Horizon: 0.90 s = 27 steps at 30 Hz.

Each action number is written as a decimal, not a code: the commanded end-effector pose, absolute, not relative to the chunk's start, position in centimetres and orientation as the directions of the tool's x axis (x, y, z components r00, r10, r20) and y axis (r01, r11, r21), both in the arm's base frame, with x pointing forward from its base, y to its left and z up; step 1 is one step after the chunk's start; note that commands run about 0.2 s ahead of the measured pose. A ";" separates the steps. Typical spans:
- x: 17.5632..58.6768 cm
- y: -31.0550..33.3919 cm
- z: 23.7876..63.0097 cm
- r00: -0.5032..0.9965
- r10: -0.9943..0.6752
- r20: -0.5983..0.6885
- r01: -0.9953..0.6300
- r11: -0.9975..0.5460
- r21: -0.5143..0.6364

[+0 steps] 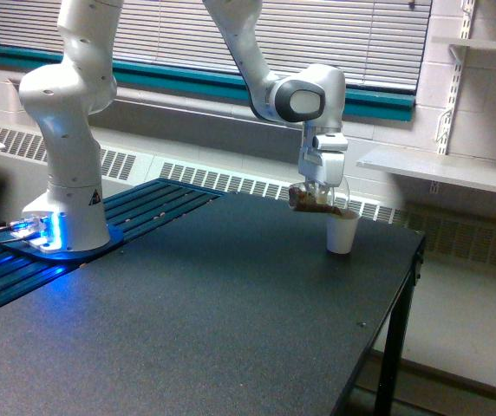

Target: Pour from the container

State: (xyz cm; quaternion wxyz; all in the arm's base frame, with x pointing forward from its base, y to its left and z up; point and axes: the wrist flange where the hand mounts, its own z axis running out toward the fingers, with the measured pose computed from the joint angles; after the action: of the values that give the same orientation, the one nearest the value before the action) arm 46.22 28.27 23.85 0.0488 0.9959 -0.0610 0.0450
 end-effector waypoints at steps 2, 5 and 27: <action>46.3 28.8 24.1 0.992 -0.082 0.098 -0.093 -0.989 0.113; 46.4 28.9 24.2 0.992 -0.080 0.099 -0.091 -0.989 0.116; 46.7 29.0 24.4 0.994 -0.067 0.091 -0.080 -0.987 0.140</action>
State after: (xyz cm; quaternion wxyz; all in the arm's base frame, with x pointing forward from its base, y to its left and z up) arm 46.43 28.61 23.91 0.0709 0.9956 -0.0467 0.0392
